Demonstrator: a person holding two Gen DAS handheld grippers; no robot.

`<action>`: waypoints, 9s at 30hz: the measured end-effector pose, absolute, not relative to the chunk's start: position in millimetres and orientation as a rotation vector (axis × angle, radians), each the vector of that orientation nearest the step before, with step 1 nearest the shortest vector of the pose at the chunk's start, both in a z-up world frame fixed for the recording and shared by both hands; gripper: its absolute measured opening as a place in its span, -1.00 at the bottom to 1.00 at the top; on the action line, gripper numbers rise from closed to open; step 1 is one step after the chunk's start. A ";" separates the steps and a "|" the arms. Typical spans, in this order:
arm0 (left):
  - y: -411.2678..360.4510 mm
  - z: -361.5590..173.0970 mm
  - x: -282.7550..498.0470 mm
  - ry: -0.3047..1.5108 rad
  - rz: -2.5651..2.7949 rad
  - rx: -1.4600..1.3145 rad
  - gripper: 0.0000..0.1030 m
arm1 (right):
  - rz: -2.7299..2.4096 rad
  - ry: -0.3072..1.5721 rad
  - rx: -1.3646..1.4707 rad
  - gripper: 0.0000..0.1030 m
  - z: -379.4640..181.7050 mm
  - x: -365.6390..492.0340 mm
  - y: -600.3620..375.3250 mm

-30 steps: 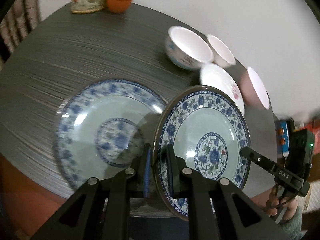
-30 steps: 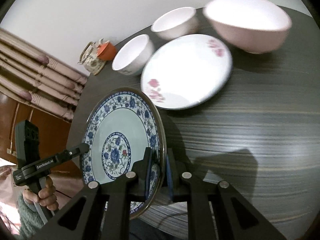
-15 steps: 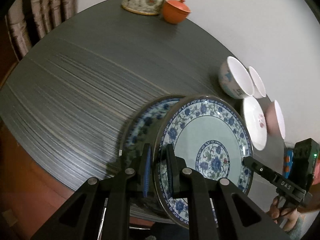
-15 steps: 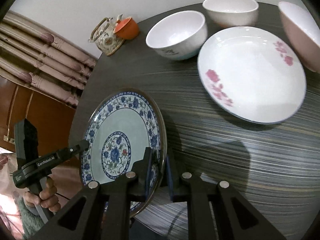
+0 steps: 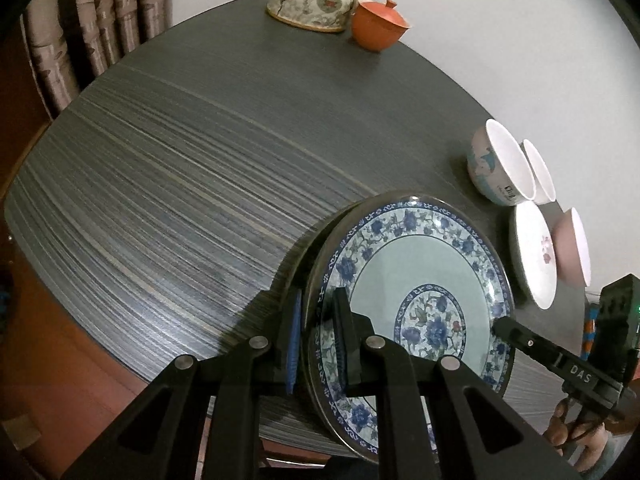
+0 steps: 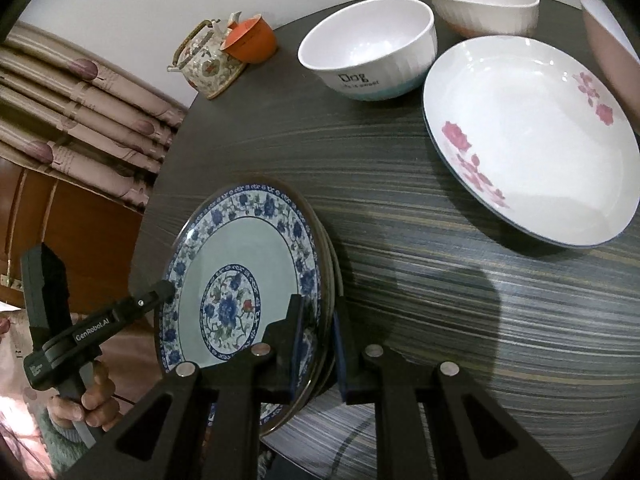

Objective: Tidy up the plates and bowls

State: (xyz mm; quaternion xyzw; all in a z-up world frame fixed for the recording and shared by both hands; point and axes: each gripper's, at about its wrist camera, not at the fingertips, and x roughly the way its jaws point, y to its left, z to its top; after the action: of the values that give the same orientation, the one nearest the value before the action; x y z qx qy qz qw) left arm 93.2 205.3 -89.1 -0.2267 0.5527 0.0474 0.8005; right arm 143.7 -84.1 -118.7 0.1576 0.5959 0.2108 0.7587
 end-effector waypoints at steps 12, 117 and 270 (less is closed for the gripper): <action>203.5 -94.3 95.2 1.192 0.097 -0.493 -0.76 | 0.417 1.286 0.287 -0.66 -116.9 141.9 -77.4; -6.9 -121.8 257.6 1.280 -0.179 -0.416 -0.37 | 0.206 1.083 0.437 -0.63 -137.3 223.4 -281.6; 193.4 -89.4 84.1 1.195 0.116 -0.451 -0.61 | 0.419 1.269 0.196 -0.60 -108.6 134.6 -29.9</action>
State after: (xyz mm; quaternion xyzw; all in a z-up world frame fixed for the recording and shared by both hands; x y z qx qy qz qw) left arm 84.1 193.4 -89.4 -0.2105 0.5575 0.0539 0.8013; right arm 134.6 -29.9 -108.6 0.0906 0.5873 0.1940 0.7805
